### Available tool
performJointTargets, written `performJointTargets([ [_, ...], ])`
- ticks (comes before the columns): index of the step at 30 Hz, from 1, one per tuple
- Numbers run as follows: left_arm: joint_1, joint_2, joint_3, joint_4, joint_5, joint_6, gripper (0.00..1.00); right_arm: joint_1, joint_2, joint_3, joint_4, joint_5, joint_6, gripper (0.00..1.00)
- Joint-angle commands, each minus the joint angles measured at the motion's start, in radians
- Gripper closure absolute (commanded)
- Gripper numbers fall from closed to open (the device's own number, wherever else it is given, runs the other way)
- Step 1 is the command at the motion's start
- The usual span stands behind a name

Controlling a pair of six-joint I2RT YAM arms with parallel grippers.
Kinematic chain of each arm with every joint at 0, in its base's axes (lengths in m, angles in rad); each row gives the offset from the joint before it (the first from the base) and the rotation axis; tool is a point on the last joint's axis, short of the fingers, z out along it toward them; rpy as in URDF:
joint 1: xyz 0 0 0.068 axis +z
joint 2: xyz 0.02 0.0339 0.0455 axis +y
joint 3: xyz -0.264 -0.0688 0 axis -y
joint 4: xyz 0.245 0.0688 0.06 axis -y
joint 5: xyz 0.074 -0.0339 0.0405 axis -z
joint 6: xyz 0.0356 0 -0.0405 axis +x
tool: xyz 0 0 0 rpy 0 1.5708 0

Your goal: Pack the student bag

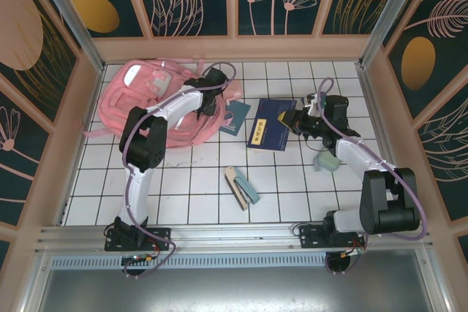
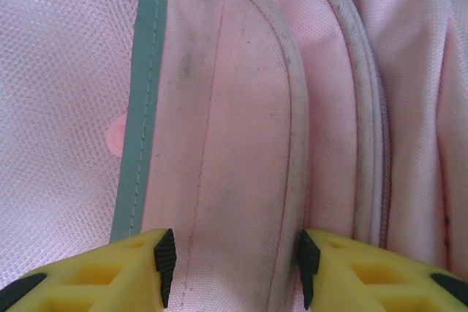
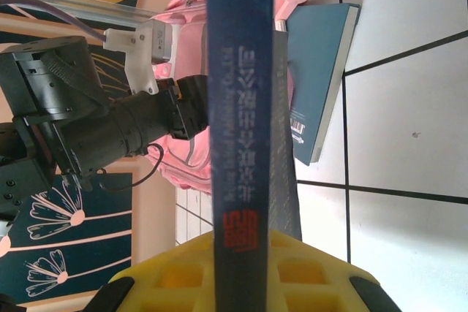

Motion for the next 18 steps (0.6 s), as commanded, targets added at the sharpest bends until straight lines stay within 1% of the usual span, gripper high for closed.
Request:
performJointTargets([
  [1, 0.005, -0.027, -0.030, -0.028, 0.094, 0.032, 0.49, 0.013, -0.039, -0.012, 0.064, -0.016, 0.020, 1.00],
  [3, 0.005, -0.014, -0.036, -0.025, 0.078, 0.034, 0.50, 0.017, -0.038, -0.014, 0.072, -0.015, 0.026, 1.00],
  [6, 0.005, 0.016, -0.042, -0.032, -0.013, 0.036, 0.58, 0.030, -0.041, -0.019, 0.083, -0.011, 0.035, 1.00],
  [9, 0.007, 0.031, -0.040, -0.042, -0.096, 0.029, 0.81, 0.049, -0.039, -0.019, 0.110, -0.004, 0.055, 1.00],
  [10, 0.007, 0.022, -0.036, -0.042, -0.106, 0.022, 0.92, 0.060, -0.038, -0.020, 0.128, 0.001, 0.068, 1.00],
  [11, 0.007, 0.013, -0.033, -0.043, -0.108, 0.019, 1.00, 0.069, -0.036, -0.017, 0.146, 0.007, 0.079, 1.00],
  [15, 0.008, -0.050, 0.026, -0.065, -0.113, 0.003, 1.00, 0.108, -0.007, -0.021, 0.265, 0.033, 0.156, 1.00],
  [18, 0.008, -0.101, 0.087, -0.083, -0.079, -0.002, 1.00, 0.139, 0.034, -0.019, 0.387, 0.054, 0.232, 1.00],
])
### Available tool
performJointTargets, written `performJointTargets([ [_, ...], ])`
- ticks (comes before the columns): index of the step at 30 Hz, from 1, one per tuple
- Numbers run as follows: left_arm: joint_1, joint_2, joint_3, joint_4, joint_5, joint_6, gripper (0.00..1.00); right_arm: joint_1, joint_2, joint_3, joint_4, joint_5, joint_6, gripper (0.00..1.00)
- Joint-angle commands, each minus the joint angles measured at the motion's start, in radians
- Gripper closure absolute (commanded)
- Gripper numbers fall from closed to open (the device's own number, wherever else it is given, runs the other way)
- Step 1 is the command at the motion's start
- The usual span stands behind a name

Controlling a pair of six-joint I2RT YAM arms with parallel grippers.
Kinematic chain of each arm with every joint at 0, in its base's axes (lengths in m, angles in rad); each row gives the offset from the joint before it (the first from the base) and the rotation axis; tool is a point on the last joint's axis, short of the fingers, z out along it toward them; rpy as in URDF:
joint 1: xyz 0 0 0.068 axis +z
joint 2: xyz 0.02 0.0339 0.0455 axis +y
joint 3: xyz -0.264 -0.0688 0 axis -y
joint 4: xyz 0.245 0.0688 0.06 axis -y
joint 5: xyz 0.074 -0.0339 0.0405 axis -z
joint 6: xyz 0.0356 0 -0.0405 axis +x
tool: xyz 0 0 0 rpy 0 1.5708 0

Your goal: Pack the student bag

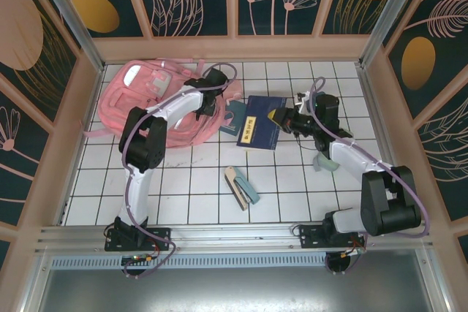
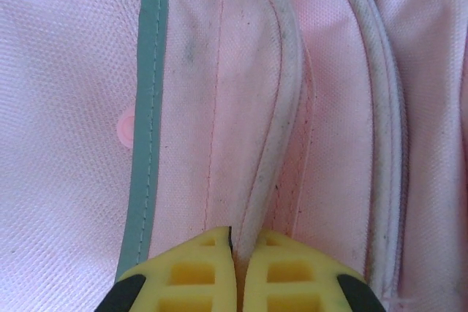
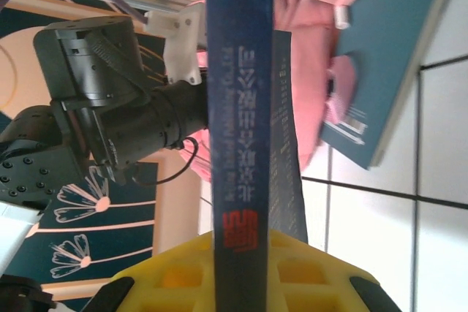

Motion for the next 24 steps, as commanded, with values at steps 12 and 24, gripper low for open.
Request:
performJointTargets([
  [12, 0.049, -0.214, 0.289, -0.148, 0.133, -0.047, 1.00, 0.147, 0.251, 0.129, 0.519, 0.142, 0.237, 1.00],
  [24, 0.188, -0.363, 0.306, -0.069, 0.401, -0.106, 1.00, 0.271, 0.657, 0.469, 0.739, 0.160, 0.437, 1.00],
])
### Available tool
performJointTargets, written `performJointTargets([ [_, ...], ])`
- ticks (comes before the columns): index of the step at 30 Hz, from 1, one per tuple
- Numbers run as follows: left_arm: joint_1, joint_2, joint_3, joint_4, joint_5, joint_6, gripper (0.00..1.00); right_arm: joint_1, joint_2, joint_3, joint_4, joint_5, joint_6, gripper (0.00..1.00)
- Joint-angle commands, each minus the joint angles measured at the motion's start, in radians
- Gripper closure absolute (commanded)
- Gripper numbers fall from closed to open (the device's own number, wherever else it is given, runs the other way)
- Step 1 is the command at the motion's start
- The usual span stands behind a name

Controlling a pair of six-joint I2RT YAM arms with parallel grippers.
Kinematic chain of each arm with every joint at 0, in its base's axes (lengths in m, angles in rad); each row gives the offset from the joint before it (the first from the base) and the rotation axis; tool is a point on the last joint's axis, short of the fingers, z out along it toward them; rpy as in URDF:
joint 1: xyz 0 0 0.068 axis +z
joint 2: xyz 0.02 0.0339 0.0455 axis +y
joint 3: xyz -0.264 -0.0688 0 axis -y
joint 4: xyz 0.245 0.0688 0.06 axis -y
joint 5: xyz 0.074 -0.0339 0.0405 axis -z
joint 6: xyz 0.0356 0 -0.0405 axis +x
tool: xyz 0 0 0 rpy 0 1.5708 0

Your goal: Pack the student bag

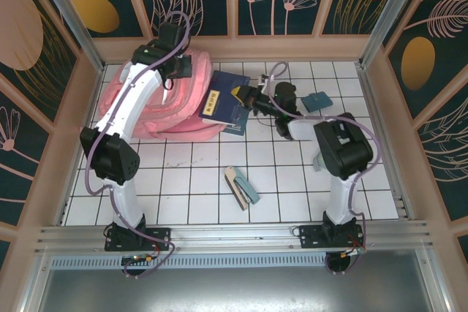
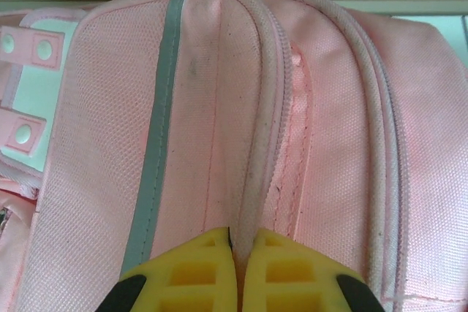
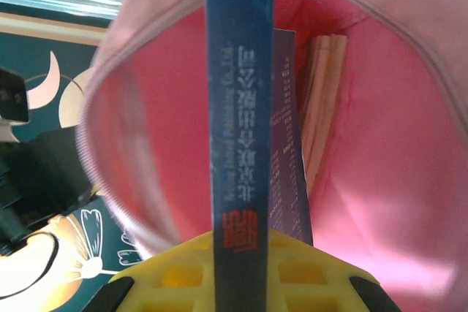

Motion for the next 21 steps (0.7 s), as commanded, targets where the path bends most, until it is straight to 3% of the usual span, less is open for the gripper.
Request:
performJointTargets([
  [1, 0.024, -0.103, 0.042, 0.107, 0.106, -0.041, 1.00, 0.047, 0.085, 0.141, 0.148, 0.011, 0.077, 1.00],
  [11, 0.076, -0.157, 0.013, 0.159, 0.237, -0.076, 1.00, 0.145, 0.372, 0.534, 0.115, 0.049, 0.145, 1.00],
  [21, 0.078, -0.174, -0.030, 0.173, 0.259, -0.097, 1.00, 0.230, 0.594, 0.848, -0.032, 0.228, 0.171, 1.00],
])
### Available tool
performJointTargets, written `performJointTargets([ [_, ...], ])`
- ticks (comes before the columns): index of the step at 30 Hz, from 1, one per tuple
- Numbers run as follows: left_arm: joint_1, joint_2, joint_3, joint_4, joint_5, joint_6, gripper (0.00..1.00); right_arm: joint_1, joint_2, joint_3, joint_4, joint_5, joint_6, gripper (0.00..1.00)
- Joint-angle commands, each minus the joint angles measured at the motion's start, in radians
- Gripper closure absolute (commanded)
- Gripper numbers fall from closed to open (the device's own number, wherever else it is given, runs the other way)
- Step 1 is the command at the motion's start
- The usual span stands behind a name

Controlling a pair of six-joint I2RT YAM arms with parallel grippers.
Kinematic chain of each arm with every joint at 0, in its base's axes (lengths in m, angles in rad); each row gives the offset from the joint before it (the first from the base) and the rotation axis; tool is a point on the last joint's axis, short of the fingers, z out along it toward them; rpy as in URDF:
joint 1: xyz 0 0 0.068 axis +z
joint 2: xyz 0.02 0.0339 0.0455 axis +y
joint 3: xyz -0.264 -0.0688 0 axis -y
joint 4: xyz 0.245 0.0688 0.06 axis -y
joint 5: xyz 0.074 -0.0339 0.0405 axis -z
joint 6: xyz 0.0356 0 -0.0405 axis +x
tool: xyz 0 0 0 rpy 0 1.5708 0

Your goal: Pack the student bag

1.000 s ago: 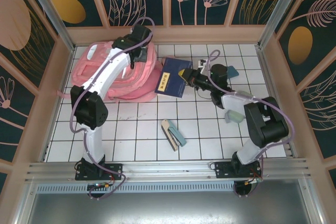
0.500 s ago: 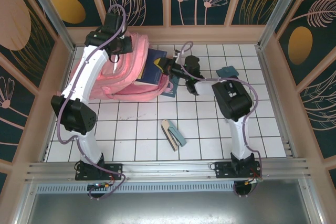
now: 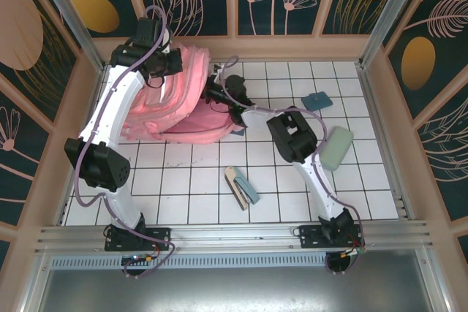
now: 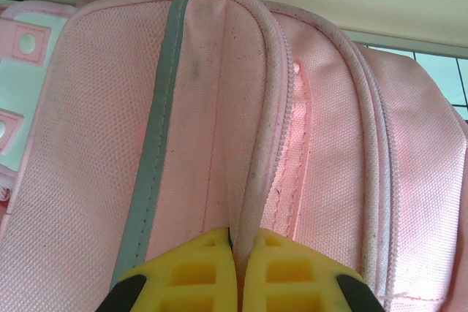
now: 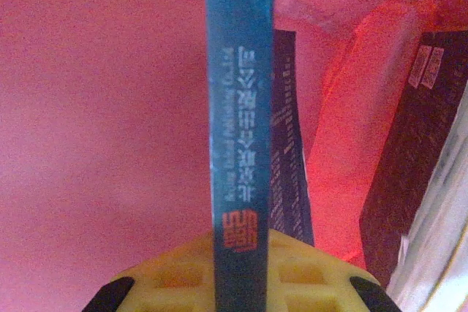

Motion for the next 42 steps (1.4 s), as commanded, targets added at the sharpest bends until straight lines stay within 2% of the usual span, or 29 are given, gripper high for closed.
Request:
performJointTargets([
  [1, 0.000, -0.085, 0.010, 0.148, 0.026, -0.028, 1.00, 0.028, 0.076, 0.150, -0.055, 0.106, 0.011, 1.00],
  [5, 0.002, -0.094, -0.006, 0.154, 0.032, -0.036, 1.00, 0.050, 0.178, 0.341, -0.227, 0.186, -0.005, 1.00],
  [10, 0.003, -0.096, -0.013, 0.153, 0.021, -0.037, 1.00, 0.065, 0.219, 0.521, -0.633, 0.291, -0.107, 1.00],
  [12, 0.007, -0.096, -0.013, 0.153, 0.021, -0.038, 1.00, 0.063, 0.206, 0.520, -0.712, 0.299, -0.139, 0.79],
  [13, 0.009, -0.096, -0.012, 0.153, 0.022, -0.042, 1.00, 0.061, 0.201, 0.513, -0.732, 0.288, -0.146, 0.71],
  [16, 0.016, -0.087, -0.006, 0.153, 0.028, -0.047, 1.00, 0.053, 0.170, 0.460, -0.726, 0.236, -0.154, 0.63],
  [22, 0.022, -0.075, 0.001, 0.156, 0.033, -0.049, 1.00, 0.050, 0.071, 0.356, -0.746, 0.216, -0.241, 0.56],
  [29, 0.023, -0.071, -0.004, 0.156, 0.029, -0.045, 1.00, 0.040, 0.035, 0.298, -0.778, 0.124, -0.236, 0.53],
  [35, 0.025, -0.071, -0.007, 0.154, 0.026, -0.041, 1.00, 0.045, -0.020, 0.180, -0.736, 0.115, -0.229, 0.60],
  [37, 0.025, -0.069, -0.008, 0.155, 0.026, -0.042, 1.00, 0.045, -0.029, 0.148, -0.722, 0.111, -0.222, 0.69],
  [40, 0.027, -0.068, -0.011, 0.152, 0.028, -0.043, 1.00, 0.043, -0.025, 0.133, -0.717, 0.102, -0.208, 0.89],
  [41, 0.024, -0.068, -0.011, 0.152, 0.029, -0.041, 1.00, 0.043, -0.021, 0.133, -0.709, 0.100, -0.203, 0.99],
  [42, 0.026, -0.068, -0.010, 0.153, 0.032, -0.041, 1.00, 0.045, -0.015, 0.133, -0.691, 0.098, -0.199, 1.00],
])
